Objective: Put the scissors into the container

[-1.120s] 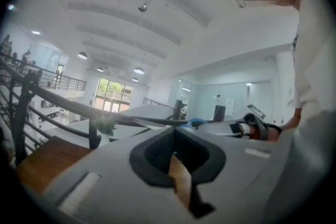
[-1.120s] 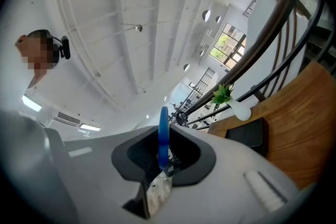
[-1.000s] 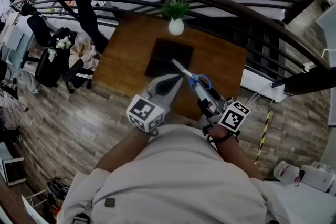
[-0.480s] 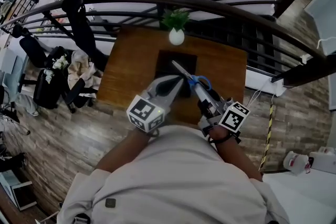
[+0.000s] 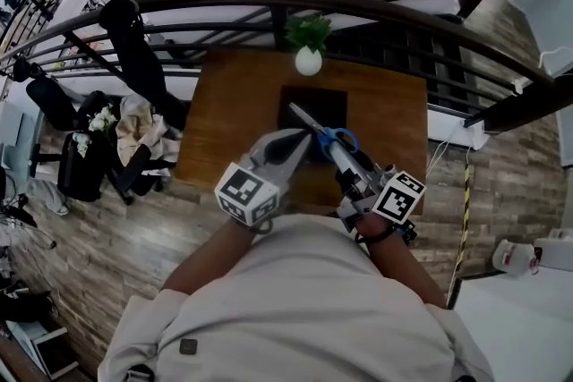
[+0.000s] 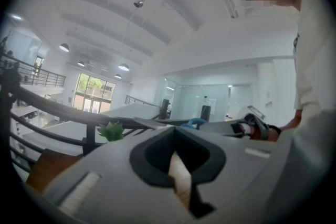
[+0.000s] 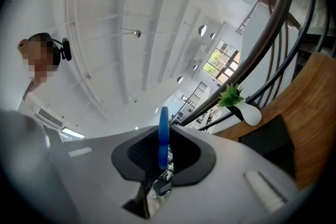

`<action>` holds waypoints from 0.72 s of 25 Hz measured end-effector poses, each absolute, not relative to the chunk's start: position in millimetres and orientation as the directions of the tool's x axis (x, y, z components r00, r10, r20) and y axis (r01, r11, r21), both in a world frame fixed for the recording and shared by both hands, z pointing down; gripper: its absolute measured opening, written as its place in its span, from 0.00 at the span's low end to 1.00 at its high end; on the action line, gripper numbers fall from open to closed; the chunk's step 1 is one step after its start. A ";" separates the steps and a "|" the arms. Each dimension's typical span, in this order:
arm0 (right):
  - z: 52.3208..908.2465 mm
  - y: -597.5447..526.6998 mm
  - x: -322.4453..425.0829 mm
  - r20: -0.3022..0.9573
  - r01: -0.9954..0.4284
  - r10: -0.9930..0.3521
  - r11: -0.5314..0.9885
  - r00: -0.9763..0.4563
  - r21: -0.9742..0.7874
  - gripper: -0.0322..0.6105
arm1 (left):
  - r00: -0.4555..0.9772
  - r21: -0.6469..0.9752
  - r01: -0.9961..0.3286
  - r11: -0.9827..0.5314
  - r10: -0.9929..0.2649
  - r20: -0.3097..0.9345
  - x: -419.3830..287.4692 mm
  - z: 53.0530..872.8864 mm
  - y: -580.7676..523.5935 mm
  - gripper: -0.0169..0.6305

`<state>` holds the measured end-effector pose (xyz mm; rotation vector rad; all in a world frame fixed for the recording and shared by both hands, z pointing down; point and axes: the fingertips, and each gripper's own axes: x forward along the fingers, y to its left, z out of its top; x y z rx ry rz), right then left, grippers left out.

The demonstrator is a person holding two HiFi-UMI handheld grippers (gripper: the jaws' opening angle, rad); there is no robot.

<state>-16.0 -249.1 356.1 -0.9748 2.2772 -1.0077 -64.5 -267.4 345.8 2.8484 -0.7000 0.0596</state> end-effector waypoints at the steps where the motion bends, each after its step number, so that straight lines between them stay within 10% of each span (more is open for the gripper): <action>1: 359.3 -249.3 -18.6 -0.115 -0.420 -0.758 0.474 -0.642 -0.774 0.14 | 0.887 0.201 -0.461 -0.864 -0.452 0.092 -67.4 350.2 -268.5 0.03; 18: 398.7 -293.6 -6.9 -0.035 -0.409 -0.718 0.434 -0.695 -0.803 0.14 | 0.849 0.274 -0.527 -0.804 -0.509 0.139 -70.1 387.8 -314.3 0.03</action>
